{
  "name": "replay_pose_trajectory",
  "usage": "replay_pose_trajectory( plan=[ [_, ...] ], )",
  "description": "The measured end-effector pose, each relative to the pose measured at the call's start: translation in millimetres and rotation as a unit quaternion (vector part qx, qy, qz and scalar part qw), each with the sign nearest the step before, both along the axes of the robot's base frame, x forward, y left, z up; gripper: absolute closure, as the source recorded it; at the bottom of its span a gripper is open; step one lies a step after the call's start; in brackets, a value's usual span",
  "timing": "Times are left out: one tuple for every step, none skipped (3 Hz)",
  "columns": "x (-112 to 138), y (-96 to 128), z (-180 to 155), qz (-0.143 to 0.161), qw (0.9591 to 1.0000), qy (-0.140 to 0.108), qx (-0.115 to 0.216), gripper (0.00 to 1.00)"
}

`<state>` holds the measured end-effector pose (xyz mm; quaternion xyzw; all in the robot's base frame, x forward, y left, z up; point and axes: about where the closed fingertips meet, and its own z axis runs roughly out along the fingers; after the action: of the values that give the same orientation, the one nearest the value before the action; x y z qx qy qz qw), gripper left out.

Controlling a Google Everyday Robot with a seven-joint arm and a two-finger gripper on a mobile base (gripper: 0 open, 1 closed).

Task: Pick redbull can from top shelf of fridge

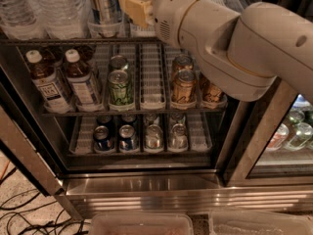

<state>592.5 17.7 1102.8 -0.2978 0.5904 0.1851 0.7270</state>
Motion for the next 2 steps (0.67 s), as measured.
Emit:
replay_pose_trajectory(
  plan=[
    [-10.6, 0.1, 2.9, -0.003, 1.0, -0.007, -0.002, 1.0],
    [-22.4, 0.1, 2.0, -0.006, 0.9999, -0.008, -0.004, 1.0]
  ],
)
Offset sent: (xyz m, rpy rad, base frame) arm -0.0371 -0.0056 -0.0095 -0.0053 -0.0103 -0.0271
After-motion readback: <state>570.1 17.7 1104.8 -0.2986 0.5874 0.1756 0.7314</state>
